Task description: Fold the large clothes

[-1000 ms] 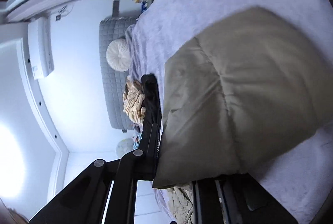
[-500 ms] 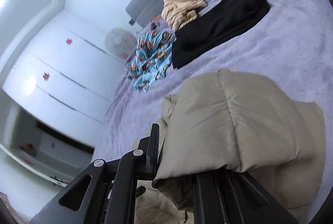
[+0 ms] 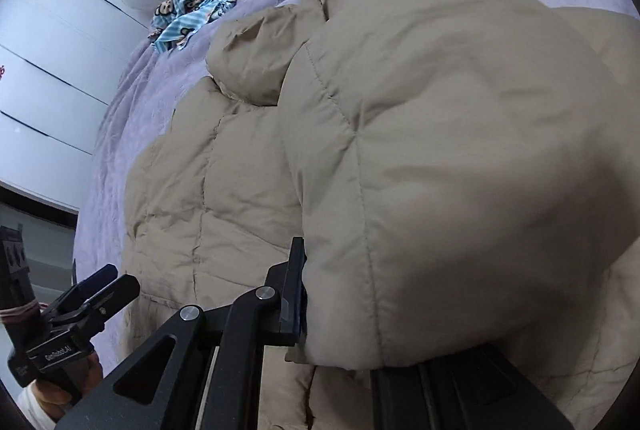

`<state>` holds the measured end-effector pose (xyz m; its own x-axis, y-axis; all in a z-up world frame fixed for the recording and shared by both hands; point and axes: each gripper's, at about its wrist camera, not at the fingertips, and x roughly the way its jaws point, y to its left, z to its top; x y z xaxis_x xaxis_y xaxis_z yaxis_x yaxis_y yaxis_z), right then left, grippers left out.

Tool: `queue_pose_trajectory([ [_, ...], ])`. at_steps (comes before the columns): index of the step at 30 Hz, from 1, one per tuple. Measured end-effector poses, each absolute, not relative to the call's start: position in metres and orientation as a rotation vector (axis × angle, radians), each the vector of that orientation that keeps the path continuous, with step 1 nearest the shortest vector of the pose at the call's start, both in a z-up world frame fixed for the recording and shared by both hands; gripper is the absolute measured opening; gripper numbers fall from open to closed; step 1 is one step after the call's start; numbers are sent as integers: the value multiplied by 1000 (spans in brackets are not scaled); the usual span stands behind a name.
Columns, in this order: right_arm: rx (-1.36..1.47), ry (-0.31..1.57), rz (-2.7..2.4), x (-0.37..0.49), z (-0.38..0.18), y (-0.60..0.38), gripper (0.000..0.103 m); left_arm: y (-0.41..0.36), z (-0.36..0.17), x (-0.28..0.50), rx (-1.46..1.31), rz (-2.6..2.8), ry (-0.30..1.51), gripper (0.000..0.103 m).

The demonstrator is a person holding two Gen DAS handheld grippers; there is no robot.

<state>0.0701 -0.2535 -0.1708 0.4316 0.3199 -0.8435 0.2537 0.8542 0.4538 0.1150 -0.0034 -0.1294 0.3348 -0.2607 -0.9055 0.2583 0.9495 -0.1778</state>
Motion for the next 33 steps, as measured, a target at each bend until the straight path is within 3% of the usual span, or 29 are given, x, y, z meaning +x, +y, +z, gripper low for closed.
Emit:
queue_pose_trajectory([
  [1, 589, 1141, 47, 67, -166, -256, 36, -8, -128, 117, -7, -349, 1178, 103],
  [2, 603, 1129, 54, 64, -151, -257, 68, -11, -126, 119, -12, -359, 1174, 103],
  [3, 624, 1100, 58, 57, -143, -261, 84, -14, -125, 121, -18, -367, 1169, 103],
  [12, 915, 898, -135, 6, -108, -333, 81, -5, -127, 136, -76, -411, 1179, 103],
  [13, 960, 871, -167, 5, -109, -344, 74, 0, -127, 137, -93, -420, 1182, 103],
  [15, 1024, 857, -190, 11, -115, -359, 7, 10, -127, 140, -133, -446, 1187, 103],
  [21, 651, 886, 73, 75, -78, -278, 7, 39, -120, 152, -360, -584, 1198, 103],
  [25, 420, 1005, 211, 94, -93, -200, 7, 48, -119, 161, -511, -672, 1214, 103],
  [28, 311, 1113, 239, 93, -117, -168, 13, 42, -124, 161, -577, -727, 1239, 103],
  [31, 312, 1186, 260, 83, -130, -166, 37, 28, -130, 159, -582, -753, 1266, 103],
  [33, 348, 1170, 266, 68, -123, -178, 62, 16, -137, 158, -563, -757, 1294, 103],
])
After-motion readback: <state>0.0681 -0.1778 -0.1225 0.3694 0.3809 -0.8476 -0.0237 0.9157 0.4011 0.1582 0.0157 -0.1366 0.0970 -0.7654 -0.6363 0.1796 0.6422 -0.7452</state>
